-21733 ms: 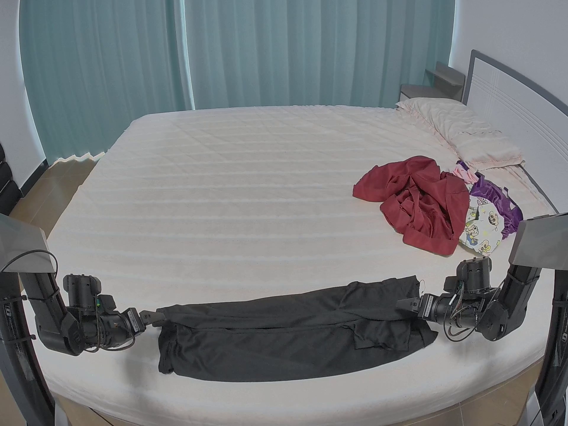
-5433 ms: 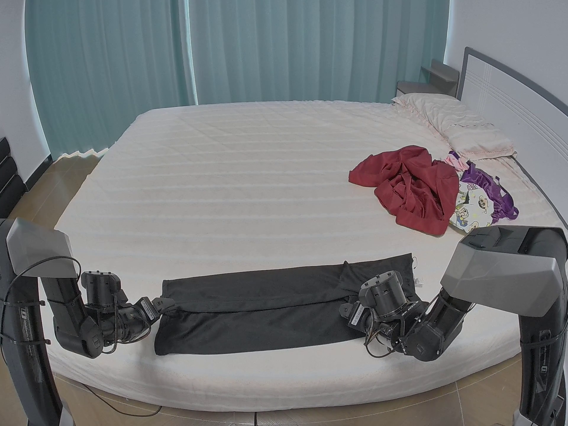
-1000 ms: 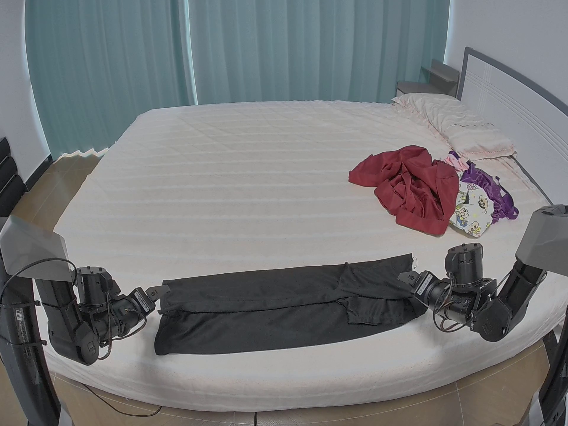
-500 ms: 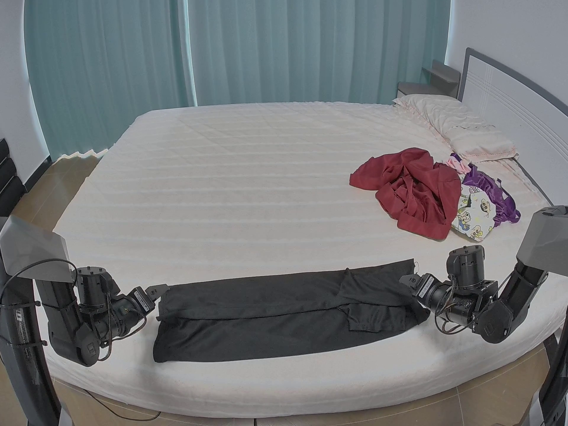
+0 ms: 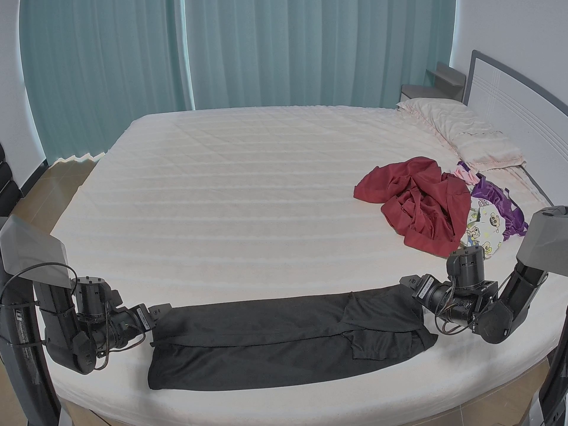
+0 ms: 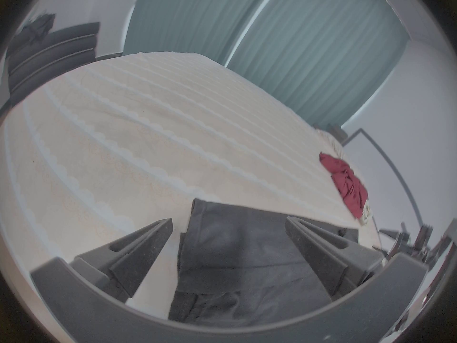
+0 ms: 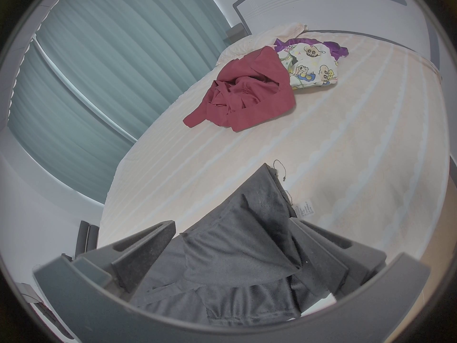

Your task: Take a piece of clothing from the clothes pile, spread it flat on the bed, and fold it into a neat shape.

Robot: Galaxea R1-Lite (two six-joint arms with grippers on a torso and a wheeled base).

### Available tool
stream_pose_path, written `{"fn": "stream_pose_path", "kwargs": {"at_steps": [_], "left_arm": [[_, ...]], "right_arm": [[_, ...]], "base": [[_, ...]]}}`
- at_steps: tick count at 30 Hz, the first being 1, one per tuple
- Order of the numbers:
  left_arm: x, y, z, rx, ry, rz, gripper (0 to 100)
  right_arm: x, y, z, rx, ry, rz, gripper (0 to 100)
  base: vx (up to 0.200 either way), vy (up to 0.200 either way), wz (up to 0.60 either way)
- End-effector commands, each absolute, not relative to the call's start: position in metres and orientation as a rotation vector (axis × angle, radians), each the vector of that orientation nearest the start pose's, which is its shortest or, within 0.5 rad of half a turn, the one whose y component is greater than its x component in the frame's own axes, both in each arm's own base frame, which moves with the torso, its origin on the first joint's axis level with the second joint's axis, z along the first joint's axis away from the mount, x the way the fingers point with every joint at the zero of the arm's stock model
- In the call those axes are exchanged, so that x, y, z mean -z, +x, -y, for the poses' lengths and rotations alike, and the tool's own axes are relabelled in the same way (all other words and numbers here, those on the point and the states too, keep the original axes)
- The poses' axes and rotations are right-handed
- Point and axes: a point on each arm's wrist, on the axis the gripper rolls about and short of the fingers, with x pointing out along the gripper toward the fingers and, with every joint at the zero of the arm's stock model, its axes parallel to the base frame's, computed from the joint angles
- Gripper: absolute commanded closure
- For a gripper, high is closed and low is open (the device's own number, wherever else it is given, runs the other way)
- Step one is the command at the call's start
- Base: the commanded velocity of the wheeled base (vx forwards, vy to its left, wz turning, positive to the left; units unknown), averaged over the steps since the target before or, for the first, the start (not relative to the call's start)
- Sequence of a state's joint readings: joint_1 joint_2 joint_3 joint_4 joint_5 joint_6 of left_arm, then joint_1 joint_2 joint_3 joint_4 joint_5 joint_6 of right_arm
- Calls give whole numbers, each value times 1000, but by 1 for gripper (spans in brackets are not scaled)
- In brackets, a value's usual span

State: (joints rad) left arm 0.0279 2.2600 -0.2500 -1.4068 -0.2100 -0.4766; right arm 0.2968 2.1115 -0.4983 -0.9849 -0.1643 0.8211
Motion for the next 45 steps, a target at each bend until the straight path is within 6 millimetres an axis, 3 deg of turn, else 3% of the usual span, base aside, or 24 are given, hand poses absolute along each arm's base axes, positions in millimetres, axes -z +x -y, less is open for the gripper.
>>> {"fn": "stream_pose_path", "kwargs": {"at_steps": [1, 7, 13, 24, 33, 34, 45], "left_arm": [[36, 253, -1, 45, -455, -747, 0], [50, 250, 8, 80, -387, -805, 0], [70, 263, 13, 74, -330, -820, 0], [71, 251, 20, 79, -306, -862, 0], [70, 255, 19, 81, -312, -846, 0], [70, 255, 19, 81, -312, -846, 100], [57, 249, 19, 82, -313, -825, 100]], "right_arm": [[-18, 291, -86, 126, 647, -634, 0], [-17, 289, -86, 116, 647, -646, 0], [-17, 287, -87, 108, 639, -645, 0], [-17, 286, -86, 91, 636, -619, 0], [-18, 284, -87, 88, 635, -620, 0], [-18, 284, -87, 88, 635, -620, 0], [-18, 284, -87, 88, 635, -620, 0]], "base": [[0, 0, 0], [0, 0, 0], [0, 0, 0], [0, 0, 0], [0, 0, 0], [0, 0, 0], [0, 0, 0]]}}
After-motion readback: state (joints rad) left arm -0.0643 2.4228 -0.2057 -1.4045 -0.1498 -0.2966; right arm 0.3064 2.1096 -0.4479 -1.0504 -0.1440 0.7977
